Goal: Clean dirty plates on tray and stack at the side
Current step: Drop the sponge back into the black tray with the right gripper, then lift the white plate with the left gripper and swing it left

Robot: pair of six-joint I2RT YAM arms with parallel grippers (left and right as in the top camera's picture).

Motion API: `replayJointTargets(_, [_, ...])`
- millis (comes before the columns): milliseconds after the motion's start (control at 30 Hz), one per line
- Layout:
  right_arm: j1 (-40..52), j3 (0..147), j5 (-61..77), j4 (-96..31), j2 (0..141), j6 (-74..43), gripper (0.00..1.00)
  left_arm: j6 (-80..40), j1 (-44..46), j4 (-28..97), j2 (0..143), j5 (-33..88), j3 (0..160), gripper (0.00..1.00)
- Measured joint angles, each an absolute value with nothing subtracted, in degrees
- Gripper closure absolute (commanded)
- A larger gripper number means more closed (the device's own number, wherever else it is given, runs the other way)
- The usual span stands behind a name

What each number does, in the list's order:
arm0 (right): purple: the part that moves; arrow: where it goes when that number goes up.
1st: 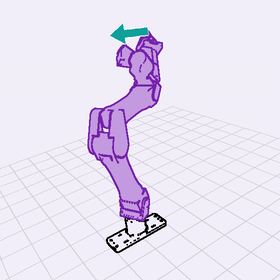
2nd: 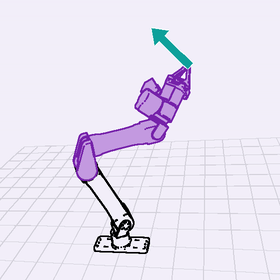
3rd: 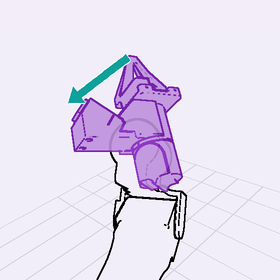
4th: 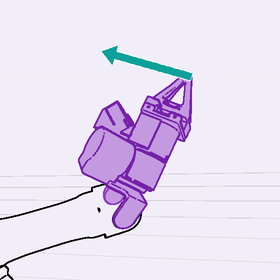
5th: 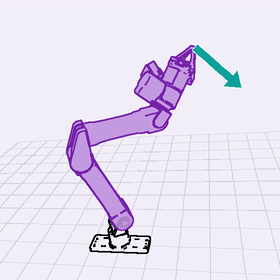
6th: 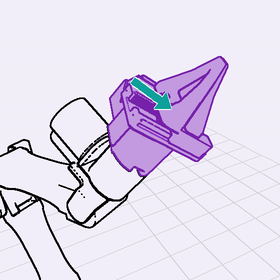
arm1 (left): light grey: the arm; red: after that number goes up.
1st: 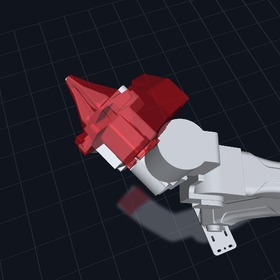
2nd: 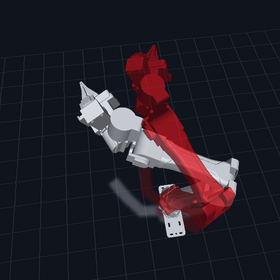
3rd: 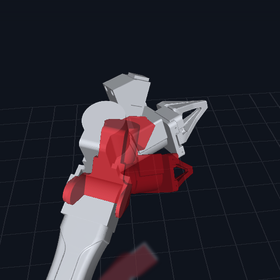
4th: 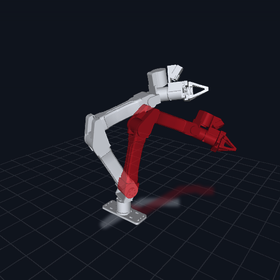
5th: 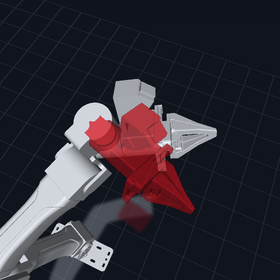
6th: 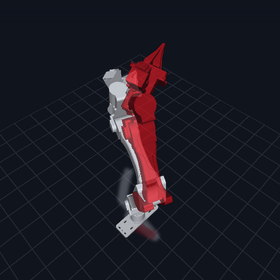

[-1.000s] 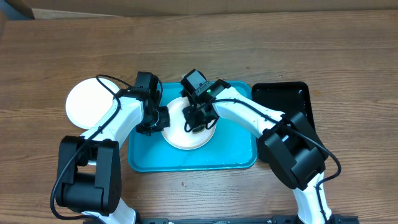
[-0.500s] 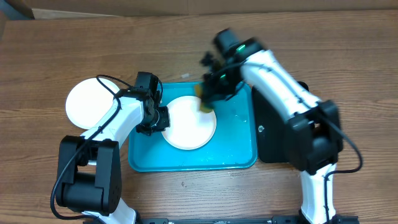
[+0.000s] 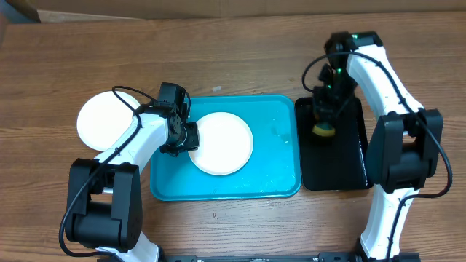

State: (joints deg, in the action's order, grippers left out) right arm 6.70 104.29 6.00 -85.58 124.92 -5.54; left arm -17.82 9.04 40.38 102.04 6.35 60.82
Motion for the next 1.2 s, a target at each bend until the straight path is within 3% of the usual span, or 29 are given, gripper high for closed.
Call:
replayJointTargets(33, [6.52, 102.96, 5.06, -84.6, 124.92, -5.65, 0.93, -17.82, 9.04, 40.4, 102.04, 6.35, 60.82, 0.63])
replayJointTargets(100, [6.52, 100.12, 3.27, -82.08, 124.92, -5.85, 0.73, -17.82, 9.04, 40.32, 102.04, 6.35, 60.82, 0.61])
replayJointTargets(167, [6.66, 97.97, 1.45, -79.61, 124.92, -5.78, 0.63, -17.82, 9.04, 40.25, 102.04, 6.35, 60.82, 0.59])
replayJointTargets(200, [6.74, 97.32, 1.02, -78.94, 124.92, -5.72, 0.51, -17.82, 9.04, 40.27, 102.04, 6.35, 60.82, 0.59])
replayJointTargets(300, [6.81, 97.01, -0.16, -77.19, 124.92, -5.98, 0.38, -17.82, 9.04, 40.25, 102.04, 6.33, 60.82, 0.55])
replayJointTargets(567, [6.68, 103.53, -0.89, -81.01, 124.92, -6.2, 0.27, -17.82, 9.04, 40.49, 102.04, 6.31, 60.82, 0.54])
replayJointTargets(733, [4.38, 111.26, -0.71, -82.11, 124.88, -8.6, 0.23, -17.85, 9.04, 40.47, 102.32, 6.13, 60.82, 0.6])
replayJointTargets(767, [3.44, 111.9, -0.45, -82.08, 124.88, -8.97, 0.16, -17.85, 9.04, 40.47, 102.63, 6.13, 60.82, 0.62])
replayJointTargets(800, [2.22, 112.25, -0.19, -82.04, 124.88, -9.52, 0.0, -17.87, 9.04, 40.47, 103.04, 6.13, 60.82, 0.65])
replayJointTargets(867, [-0.16, 112.29, 0.05, -82.26, 124.88, -9.8, 0.0, -17.87, 9.04, 40.51, 103.79, 5.98, 60.88, 0.76])
replayJointTargets(900, [-1.5, 112.29, 0.1, -82.59, 124.88, -10.02, 0.0, -18.0, 9.04, 40.45, 103.92, 5.93, 60.99, 0.9])
replayJointTargets(933, [-3.16, 112.29, 0.14, -82.48, 124.88, -10.26, 0.0, -18.04, 9.04, 40.45, 104.14, 5.93, 61.14, 0.96])
replayJointTargets(1200, [-5.37, 112.29, 0.23, -81.17, 124.88, -10.5, 0.0, -18.02, 8.95, 44.42, 104.9, 7.03, 64.29, 0.96])
